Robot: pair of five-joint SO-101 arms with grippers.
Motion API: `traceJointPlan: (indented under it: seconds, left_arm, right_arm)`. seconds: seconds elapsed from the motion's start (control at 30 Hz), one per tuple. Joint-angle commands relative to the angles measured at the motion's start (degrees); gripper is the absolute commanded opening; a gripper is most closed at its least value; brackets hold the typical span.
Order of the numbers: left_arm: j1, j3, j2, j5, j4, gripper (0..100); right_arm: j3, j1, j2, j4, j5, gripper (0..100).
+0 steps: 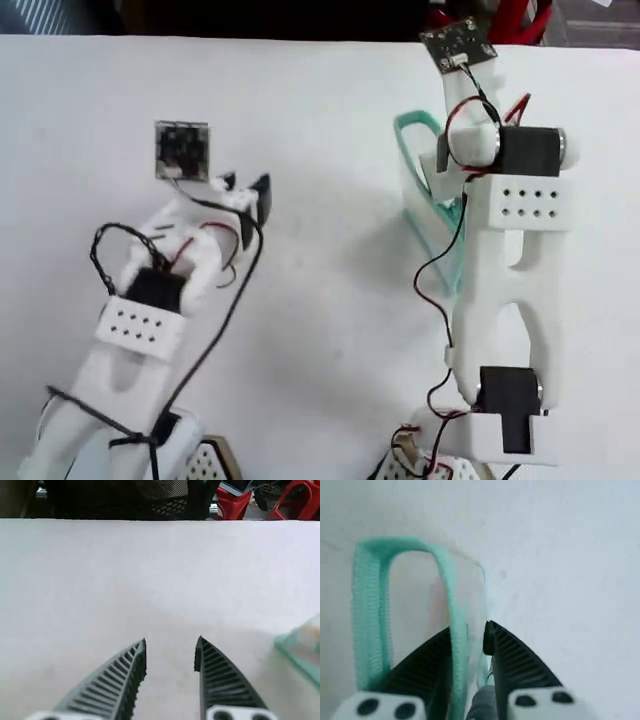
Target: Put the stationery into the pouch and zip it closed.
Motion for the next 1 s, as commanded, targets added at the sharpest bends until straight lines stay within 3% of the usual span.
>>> traceJointPlan:
  seconds: [0.0,0.2,0.33,0.53,0.7,0.83,0.97]
  left_arm:
    - [4.09,2.37,-1.80,-2.55,-2.64,17]
    - [10.68,2.37,-6.73,-2.55,2.37,17]
    - [20.26,2.46,-17.63,-2.55,7.47,17]
    - [31.69,2.46,-29.32,-2.90,2.11,17]
    - [33.01,3.25,-23.96,-2.46,-0.09,17]
    - [37.76,3.87,-18.95,-0.53,-6.33,17]
    - [35.21,2.73,-11.12,-0.62,-14.51,17]
  right_arm:
    - [-7.03,-0.13,-0.57,2.95,-3.34,1.9]
    - [-13.01,1.27,-4.88,3.91,-22.77,1.9]
    - [-13.10,1.27,-5.14,3.82,-32.00,1.9]
    - [-9.85,1.80,-5.76,3.82,-38.15,1.9]
    - [-8.88,2.15,-5.14,3.82,-40.79,2.0]
    - [-9.14,1.63,-5.14,3.12,-44.48,2.1]
    - [-8.88,1.54,-5.23,3.30,-45.19,2.1]
